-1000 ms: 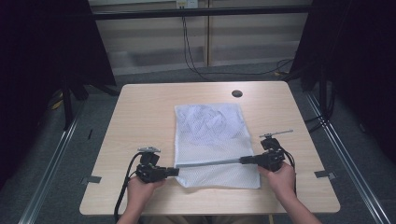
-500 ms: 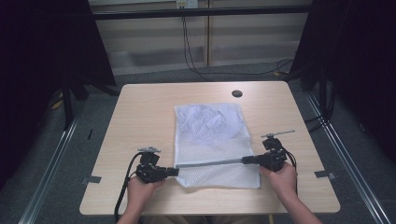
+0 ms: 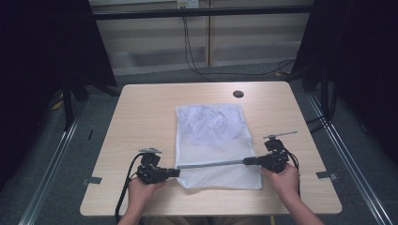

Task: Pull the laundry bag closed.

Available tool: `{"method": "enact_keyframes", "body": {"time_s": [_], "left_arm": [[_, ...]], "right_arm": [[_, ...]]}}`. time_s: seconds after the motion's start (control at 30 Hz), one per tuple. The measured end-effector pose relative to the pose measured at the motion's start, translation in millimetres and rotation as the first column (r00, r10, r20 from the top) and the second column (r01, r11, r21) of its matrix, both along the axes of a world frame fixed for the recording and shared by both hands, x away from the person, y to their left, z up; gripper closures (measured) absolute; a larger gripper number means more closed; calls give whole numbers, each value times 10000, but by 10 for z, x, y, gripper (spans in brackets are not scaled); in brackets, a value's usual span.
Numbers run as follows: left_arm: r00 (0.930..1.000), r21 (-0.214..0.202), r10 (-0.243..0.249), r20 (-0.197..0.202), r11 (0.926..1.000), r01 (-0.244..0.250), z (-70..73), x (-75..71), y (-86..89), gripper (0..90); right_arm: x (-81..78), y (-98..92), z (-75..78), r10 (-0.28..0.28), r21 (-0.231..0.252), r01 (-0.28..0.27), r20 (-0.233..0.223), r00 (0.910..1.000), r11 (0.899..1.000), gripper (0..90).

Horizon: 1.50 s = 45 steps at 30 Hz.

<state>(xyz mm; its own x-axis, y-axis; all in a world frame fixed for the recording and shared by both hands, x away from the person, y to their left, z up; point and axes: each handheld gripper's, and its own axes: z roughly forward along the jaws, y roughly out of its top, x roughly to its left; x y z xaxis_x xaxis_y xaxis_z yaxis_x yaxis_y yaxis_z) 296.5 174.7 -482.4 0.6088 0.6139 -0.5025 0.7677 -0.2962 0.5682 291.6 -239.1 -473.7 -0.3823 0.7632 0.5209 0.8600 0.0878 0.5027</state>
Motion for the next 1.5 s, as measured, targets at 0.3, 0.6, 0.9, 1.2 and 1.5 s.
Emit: {"method": "enact_keyframes", "body": {"time_s": [0.3, 0.6, 0.9, 1.2, 1.5], "left_arm": [[10000, 107, 47, -37, 9999, -47, -3, 1, 6, 880], [10000, 69, 47, -15, 10000, -47, 3, -3, 7, 879], [10000, 54, 27, -45, 10000, -27, 3, -3, 0, 879], [10000, 35, -16, -12, 10000, 16, 5, -4, 12, 880], [10000, 9, 23, -1, 10000, -23, 11, -22, 43, 880]], "right_arm": [[-7, -7, 6, -48, -128, 48, 15, 10000, 9999, 874], [-14, -38, 3, -77, -51, 77, 2, 10000, 10000, 874], [-28, -59, 12, -142, -131, 142, 44, 9999, 9998, 874], [-24, -57, 9, -129, -157, 129, 27, 9999, 9998, 874], [-7, -48, 11, -27, -214, 28, 19, 10000, 9998, 874]]}}
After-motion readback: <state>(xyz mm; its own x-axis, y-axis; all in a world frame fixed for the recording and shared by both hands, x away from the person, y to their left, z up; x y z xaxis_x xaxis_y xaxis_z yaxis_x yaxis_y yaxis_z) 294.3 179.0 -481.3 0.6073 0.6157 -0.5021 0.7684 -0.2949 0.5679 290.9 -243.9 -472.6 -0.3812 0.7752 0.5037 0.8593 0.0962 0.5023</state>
